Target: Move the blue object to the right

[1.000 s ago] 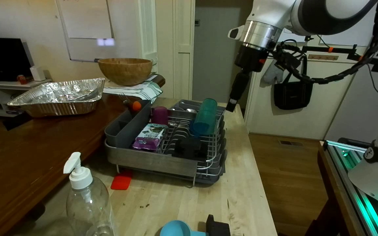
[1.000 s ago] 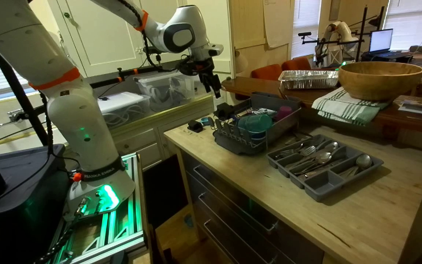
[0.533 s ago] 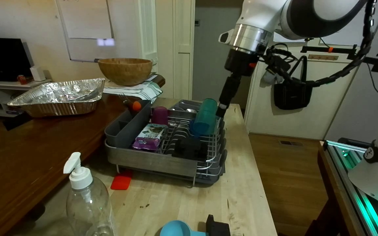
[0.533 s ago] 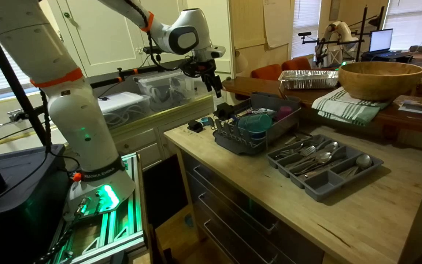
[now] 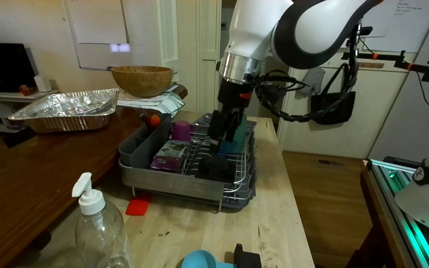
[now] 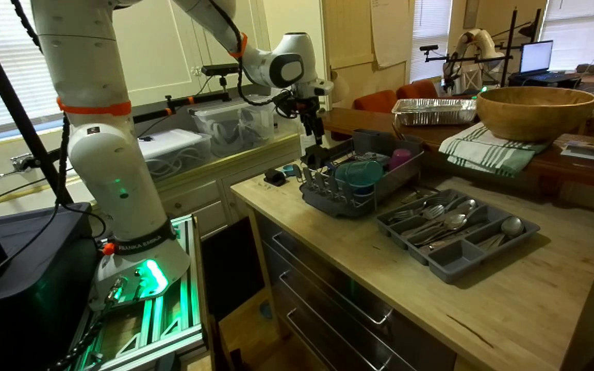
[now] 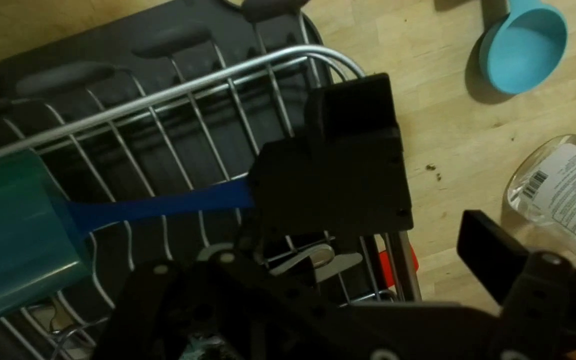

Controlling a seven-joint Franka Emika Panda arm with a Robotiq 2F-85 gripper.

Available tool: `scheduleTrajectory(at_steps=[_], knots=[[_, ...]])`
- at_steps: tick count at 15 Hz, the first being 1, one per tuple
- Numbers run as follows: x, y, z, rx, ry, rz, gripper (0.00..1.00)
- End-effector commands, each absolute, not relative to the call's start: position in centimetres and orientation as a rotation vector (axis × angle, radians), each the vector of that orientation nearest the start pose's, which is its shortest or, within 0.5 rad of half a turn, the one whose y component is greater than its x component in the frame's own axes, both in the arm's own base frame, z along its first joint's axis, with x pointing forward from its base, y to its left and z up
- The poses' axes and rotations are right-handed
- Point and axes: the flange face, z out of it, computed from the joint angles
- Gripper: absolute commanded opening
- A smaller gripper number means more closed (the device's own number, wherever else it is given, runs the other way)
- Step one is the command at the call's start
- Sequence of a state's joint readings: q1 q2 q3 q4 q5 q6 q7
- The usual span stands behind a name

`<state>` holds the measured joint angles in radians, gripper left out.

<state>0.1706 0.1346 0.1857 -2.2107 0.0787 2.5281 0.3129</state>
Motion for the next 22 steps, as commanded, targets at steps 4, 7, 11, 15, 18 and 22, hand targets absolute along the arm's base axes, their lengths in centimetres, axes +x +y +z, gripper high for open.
scheduleTrajectory(at_steps=[4,7,11,15,18,22], knots=[[55.9,21.1,31.5,-3.055,0.194,-0.156,1.00],[55.6,20.4,33.3,-3.082,0.399,-0.291,1.00],[53.2,21.3,35.4,-3.122,0.481,-0.258,1.00],[49.3,22.4,35.7,-3.265,0.700,-0.010,1.00],[49.7,23.0,36.0,-3.262,0.664,0.016,1.00],[49.3,23.0,36.2,-3.267,0.688,0.026,1.00]])
